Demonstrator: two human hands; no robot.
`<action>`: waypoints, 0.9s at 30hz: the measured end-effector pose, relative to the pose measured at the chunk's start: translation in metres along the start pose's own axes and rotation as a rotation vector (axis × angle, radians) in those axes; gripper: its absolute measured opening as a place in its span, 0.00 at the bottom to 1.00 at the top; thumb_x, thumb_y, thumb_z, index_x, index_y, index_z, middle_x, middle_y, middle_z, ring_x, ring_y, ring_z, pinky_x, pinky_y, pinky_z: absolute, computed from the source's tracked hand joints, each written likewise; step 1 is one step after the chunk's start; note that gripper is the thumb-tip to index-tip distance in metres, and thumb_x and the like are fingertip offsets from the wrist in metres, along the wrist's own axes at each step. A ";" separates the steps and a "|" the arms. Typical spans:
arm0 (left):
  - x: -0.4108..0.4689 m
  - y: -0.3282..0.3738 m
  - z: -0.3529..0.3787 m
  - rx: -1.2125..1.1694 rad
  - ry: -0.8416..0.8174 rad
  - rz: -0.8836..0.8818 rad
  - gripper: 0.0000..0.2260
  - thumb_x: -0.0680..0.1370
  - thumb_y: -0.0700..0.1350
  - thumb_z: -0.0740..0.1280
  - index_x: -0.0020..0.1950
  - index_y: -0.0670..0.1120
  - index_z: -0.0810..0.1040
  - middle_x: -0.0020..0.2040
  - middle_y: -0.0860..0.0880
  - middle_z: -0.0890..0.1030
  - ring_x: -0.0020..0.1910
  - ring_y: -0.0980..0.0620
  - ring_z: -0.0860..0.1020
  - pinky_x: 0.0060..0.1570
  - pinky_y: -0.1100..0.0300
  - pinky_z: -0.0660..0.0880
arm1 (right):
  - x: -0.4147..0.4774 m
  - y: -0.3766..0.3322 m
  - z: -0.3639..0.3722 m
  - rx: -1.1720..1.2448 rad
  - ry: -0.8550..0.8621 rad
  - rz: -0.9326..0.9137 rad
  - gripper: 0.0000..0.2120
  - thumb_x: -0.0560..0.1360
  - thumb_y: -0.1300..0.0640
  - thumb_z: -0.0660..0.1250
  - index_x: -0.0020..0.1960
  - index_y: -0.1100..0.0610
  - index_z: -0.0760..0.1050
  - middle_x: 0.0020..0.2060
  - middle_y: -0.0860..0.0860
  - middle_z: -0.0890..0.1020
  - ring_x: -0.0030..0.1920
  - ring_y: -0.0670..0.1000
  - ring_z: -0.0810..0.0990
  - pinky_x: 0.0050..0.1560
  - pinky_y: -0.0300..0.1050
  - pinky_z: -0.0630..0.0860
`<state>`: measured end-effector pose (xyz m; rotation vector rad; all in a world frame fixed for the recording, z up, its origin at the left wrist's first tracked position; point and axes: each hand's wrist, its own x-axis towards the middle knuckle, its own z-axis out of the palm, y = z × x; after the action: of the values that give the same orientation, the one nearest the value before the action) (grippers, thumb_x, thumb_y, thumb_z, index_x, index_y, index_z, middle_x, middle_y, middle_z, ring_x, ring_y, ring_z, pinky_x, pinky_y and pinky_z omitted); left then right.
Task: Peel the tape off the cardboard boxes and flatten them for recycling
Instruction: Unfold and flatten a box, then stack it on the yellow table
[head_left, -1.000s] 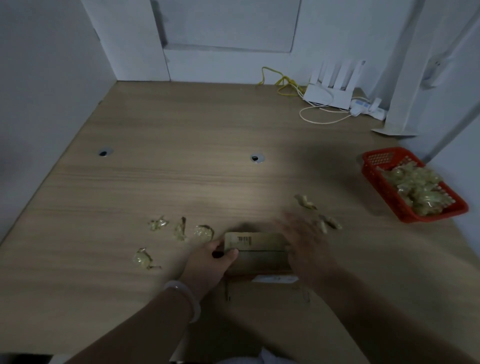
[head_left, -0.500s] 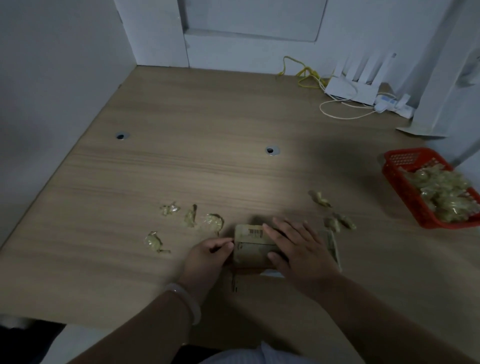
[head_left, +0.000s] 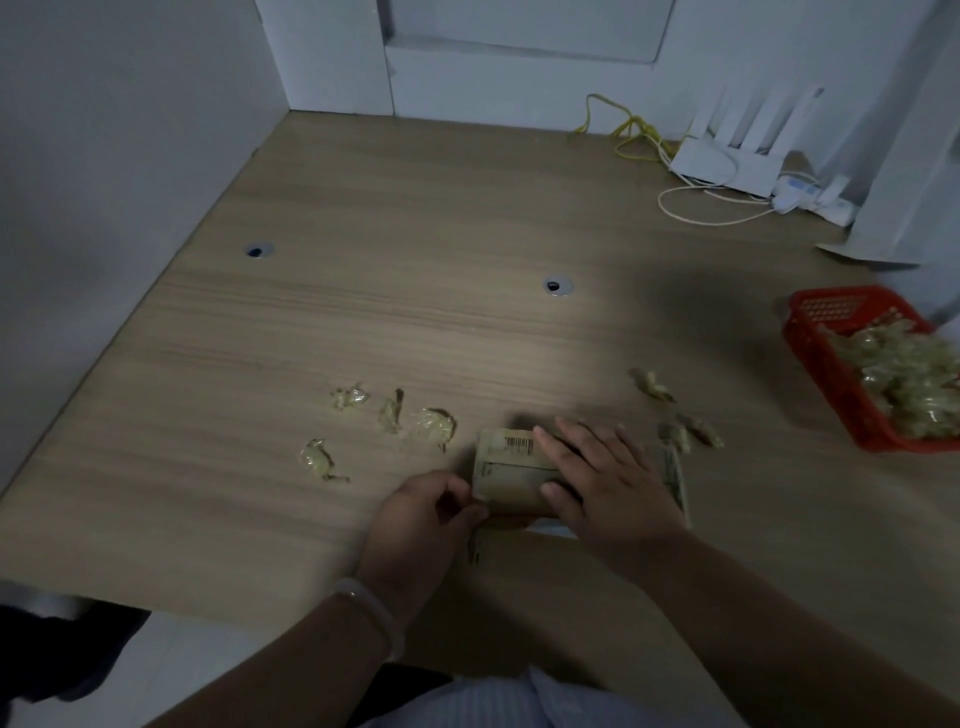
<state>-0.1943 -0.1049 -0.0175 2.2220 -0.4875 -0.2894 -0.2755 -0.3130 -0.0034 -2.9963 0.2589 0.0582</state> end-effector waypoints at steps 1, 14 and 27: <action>0.001 0.000 0.000 0.041 -0.011 0.035 0.09 0.68 0.49 0.75 0.37 0.56 0.74 0.36 0.58 0.79 0.38 0.61 0.76 0.36 0.69 0.71 | 0.000 0.000 0.000 0.000 -0.002 -0.001 0.30 0.76 0.37 0.43 0.77 0.42 0.55 0.74 0.45 0.63 0.74 0.49 0.60 0.76 0.51 0.48; 0.012 -0.004 -0.015 -0.164 -0.047 0.040 0.04 0.78 0.45 0.66 0.46 0.52 0.80 0.43 0.56 0.81 0.44 0.61 0.78 0.46 0.63 0.75 | -0.006 -0.001 0.000 0.049 0.038 -0.016 0.29 0.76 0.38 0.52 0.75 0.43 0.61 0.69 0.45 0.70 0.68 0.50 0.68 0.71 0.53 0.60; 0.070 0.021 -0.014 -0.512 -0.328 -0.310 0.05 0.77 0.35 0.66 0.46 0.42 0.81 0.43 0.43 0.81 0.40 0.51 0.80 0.38 0.65 0.79 | -0.011 0.000 0.003 0.089 0.052 -0.051 0.28 0.76 0.37 0.54 0.75 0.43 0.60 0.68 0.44 0.70 0.68 0.49 0.68 0.69 0.52 0.63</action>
<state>-0.1318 -0.1386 0.0047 1.7426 -0.2017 -0.8517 -0.2863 -0.3112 -0.0055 -2.9165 0.1850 -0.0349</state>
